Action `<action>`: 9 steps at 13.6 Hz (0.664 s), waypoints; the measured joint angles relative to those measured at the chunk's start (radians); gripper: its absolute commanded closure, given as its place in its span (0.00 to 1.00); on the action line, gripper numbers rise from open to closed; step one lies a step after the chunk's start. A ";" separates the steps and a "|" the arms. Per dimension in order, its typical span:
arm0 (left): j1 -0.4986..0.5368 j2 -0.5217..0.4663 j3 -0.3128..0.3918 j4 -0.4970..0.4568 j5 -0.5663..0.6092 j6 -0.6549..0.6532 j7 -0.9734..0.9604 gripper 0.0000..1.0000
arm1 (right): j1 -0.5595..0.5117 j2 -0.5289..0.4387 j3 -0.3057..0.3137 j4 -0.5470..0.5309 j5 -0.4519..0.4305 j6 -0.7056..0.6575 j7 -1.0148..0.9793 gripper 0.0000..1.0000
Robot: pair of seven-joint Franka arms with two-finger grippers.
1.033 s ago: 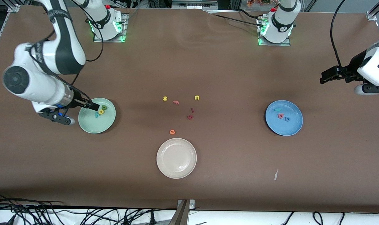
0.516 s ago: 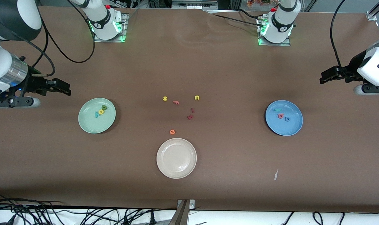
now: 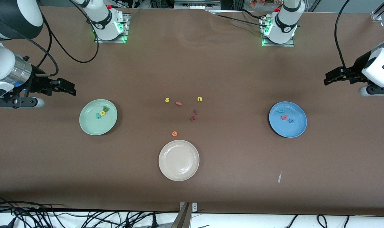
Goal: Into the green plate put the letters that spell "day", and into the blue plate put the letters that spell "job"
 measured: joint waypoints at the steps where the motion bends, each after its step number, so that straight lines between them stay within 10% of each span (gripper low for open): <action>1: 0.000 0.000 0.000 0.000 0.000 0.000 0.000 0.00 | -0.013 -0.001 0.019 0.000 -0.016 0.000 0.010 0.01; 9: 0.000 0.000 0.000 0.000 0.000 0.001 0.000 0.00 | -0.024 -0.021 0.027 0.008 -0.028 -0.010 0.014 0.00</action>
